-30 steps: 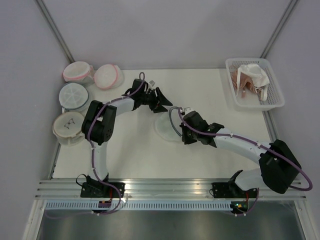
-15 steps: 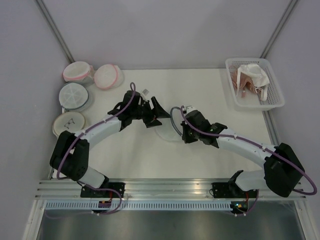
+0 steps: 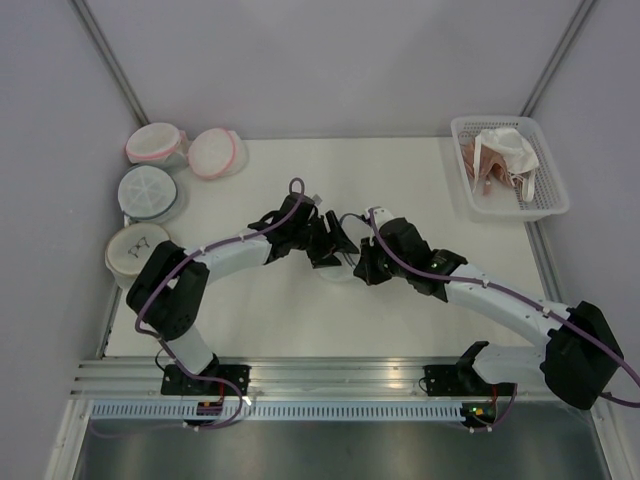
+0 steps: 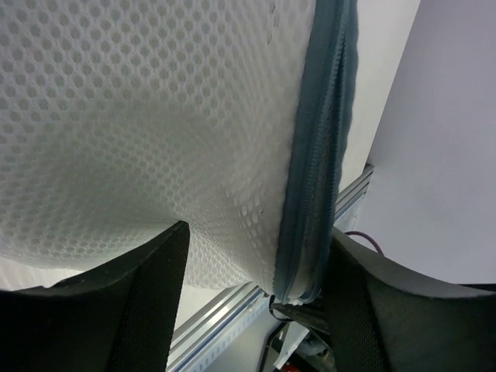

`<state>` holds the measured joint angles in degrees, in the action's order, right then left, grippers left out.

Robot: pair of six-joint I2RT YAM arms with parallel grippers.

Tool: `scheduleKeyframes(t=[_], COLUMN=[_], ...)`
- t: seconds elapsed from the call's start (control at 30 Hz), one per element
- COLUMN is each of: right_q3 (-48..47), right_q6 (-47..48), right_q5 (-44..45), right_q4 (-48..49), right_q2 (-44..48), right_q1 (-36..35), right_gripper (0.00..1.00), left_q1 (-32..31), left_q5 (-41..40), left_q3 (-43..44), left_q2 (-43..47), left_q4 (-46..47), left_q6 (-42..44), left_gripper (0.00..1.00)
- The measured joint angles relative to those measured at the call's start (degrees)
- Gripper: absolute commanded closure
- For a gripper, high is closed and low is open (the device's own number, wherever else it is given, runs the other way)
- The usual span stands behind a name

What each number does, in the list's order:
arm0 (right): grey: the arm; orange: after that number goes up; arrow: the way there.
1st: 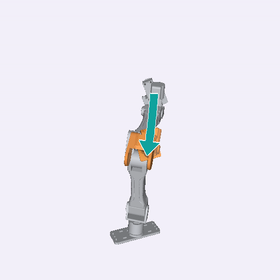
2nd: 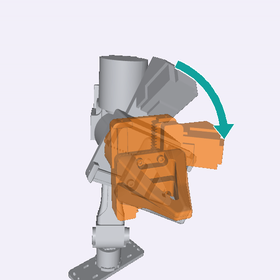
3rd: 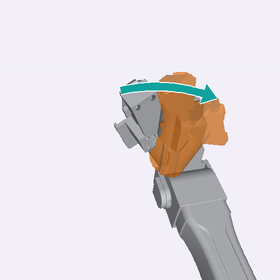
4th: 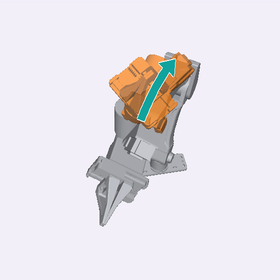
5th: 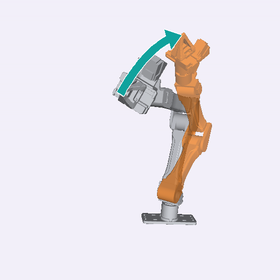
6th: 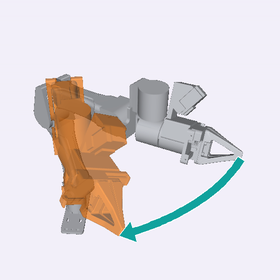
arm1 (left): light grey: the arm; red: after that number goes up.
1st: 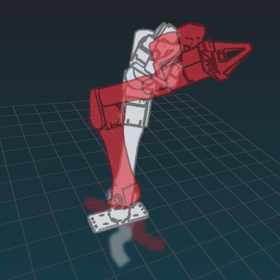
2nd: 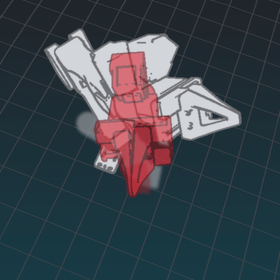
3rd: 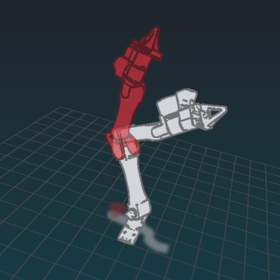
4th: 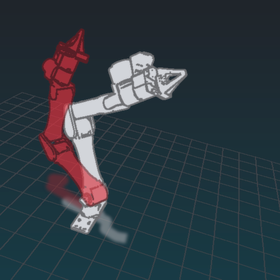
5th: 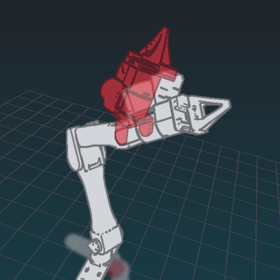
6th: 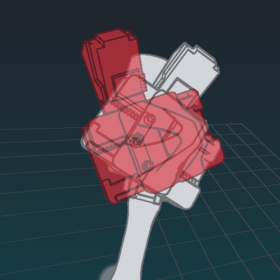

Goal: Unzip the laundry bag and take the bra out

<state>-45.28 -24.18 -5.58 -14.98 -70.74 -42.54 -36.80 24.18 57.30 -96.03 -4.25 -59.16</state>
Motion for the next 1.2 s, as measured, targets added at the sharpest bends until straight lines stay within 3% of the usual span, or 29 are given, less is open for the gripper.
scheduleKeyframes(t=[0.07, 0.1, 0.17, 0.2, 0.27, 0.6, 0.93, 1.2], right_q3=[0.15, 0.15, 0.15, 0.17, 0.22, -0.28, 0.55, 0.57], right_q6=[0.24, 0.44, 0.68, 0.81, 1.07, 1.11, 0.44, -0.31], right_q5=[-0.59, -0.83, -1.05, -1.07, -1.05, -1.03, 1.05, 7.10], right_q4=[-0.02, -0.02, -0.02, -0.04, -0.09, -2.62, -3.56, -2.51], right_q2=[0.33, 0.46, 0.74, 0.85, 1.07, -0.13, -2.16, -10.80], right_q1=[0.00, 0.00, 0.00, 0.00, 0.00, 0.00, -0.02, -0.26], right_gripper=[1.00, 1.00, 1.00, 1.00, 1.00, 1.00, 1.00, 1.00], left_q1=[-0.09, -0.11, -0.31, -0.37, -0.59, -0.35, 3.96, 4.96], left_q5=[-0.42, -0.68, -1.18, -1.25, -1.29, -1.40, 1.86, 5.05], left_q3=[0.59, 0.81, 1.05, 1.07, 1.07, 1.07, 1.03, -2.03], left_q2=[-0.50, -0.63, -0.81, -0.81, -0.81, -0.61, 2.05, 5.42], left_q4=[0.07, 0.04, 0.07, 0.07, 0.13, 0.02, 0.09, 1.14], left_q6=[-0.42, -0.61, -1.14, -1.36, -1.64, -1.68, -1.90, -3.10], left_gripper=[0.43, 0.57, 0.75, 0.89, 0.98, 0.98, 0.98, 0.98])
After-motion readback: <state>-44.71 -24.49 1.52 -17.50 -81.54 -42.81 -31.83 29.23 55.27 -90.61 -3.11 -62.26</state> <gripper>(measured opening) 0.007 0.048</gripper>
